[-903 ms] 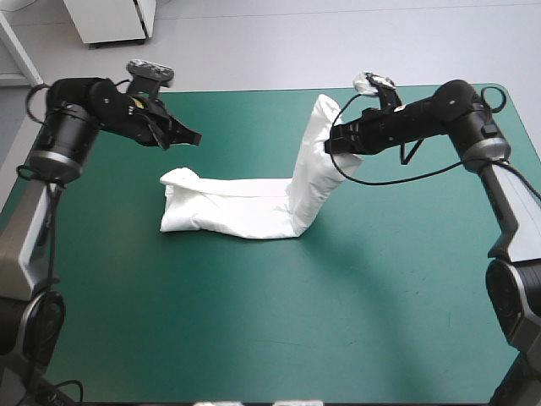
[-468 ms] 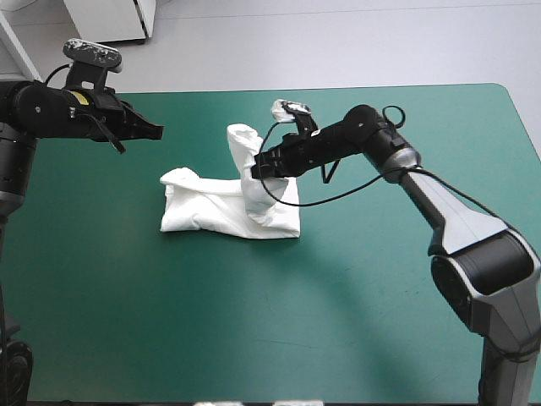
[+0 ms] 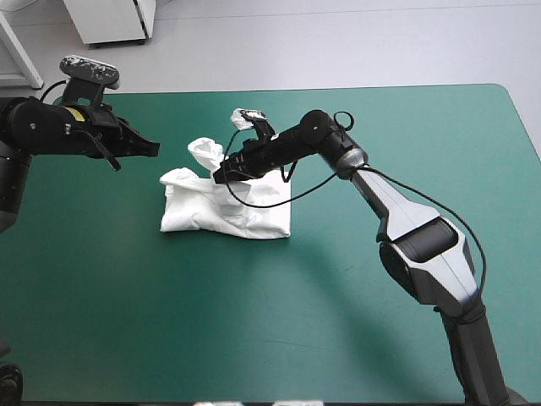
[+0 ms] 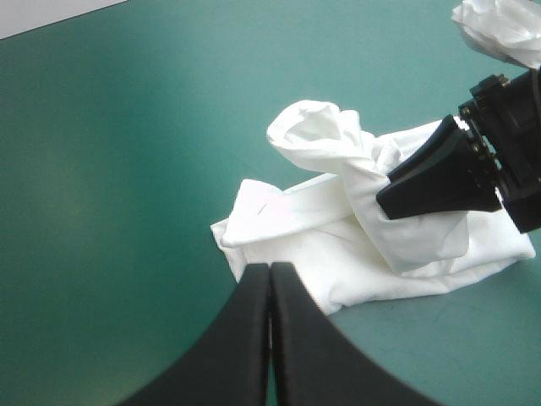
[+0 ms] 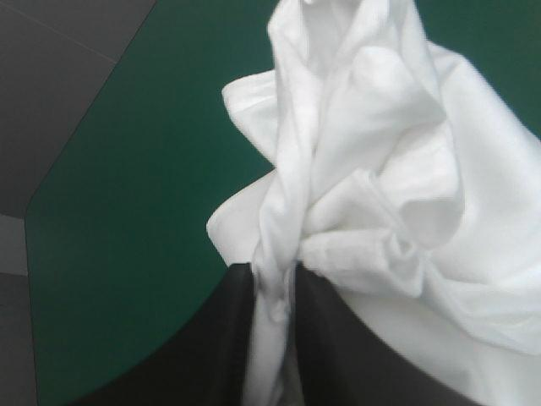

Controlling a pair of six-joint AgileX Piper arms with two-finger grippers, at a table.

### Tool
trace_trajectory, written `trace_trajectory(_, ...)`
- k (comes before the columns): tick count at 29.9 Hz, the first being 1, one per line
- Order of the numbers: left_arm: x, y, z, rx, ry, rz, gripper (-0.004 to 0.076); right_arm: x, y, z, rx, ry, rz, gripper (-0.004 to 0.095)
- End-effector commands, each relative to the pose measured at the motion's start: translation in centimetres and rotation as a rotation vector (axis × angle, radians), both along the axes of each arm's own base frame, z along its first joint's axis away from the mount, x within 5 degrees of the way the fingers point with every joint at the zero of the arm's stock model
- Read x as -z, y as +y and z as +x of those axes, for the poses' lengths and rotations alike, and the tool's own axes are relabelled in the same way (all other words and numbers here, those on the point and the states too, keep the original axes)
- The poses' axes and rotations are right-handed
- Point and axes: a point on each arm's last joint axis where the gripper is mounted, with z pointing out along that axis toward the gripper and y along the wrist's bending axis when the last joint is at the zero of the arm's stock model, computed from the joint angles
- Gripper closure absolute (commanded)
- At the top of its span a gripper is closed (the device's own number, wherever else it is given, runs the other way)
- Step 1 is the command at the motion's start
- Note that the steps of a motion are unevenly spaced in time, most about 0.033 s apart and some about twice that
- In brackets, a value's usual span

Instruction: Fold the cloth

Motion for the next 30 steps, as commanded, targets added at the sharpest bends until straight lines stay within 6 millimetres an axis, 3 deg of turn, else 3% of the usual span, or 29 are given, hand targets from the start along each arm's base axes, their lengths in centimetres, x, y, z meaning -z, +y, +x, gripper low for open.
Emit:
trace_trajectory(1, -2.0, 0.3, -1.1, -0.016, -0.112, -0.023, 0.0733, -5.1, 0.0, -1.0, -0.039, -0.079, 0.112, 0.0551)
trace_trajectory(5, -2.0, 0.3, -1.1, -0.020, -0.115, -0.014, 0.0733, -6.1, 0.2, -1.5, -0.077, -0.099, 0.121, 0.0418)
trace_trajectory(11, -2.2, 0.4, -1.5, -0.021, -0.114, -0.015, 0.0733, -8.3, -0.8, -1.8, -0.120, -0.179, 0.074, 0.0414)
trace_trajectory(15, -3.1, 0.6, -3.2, -0.020, -0.149, -0.020, 0.0733, -9.1, -4.2, -0.7, -0.039, -0.181, -0.053, 0.0414)
trace_trajectory(20, -5.4, 1.1, -6.8, -0.022, -0.259, -0.032, 0.0733, -11.2, -10.3, 0.2, 0.168, -0.204, -0.213, 0.0414)
trace_trajectory(25, -6.5, 1.4, -8.8, -0.023, -0.317, -0.041, 0.0733, -12.9, -15.3, -2.1, 0.261, -0.181, -0.288, 0.0414)
trace_trajectory(30, -6.7, 1.4, -9.4, -0.019, -0.318, -0.044, 0.0733, -11.4, -17.4, -5.5, 0.290, -0.121, -0.389, 0.0414)
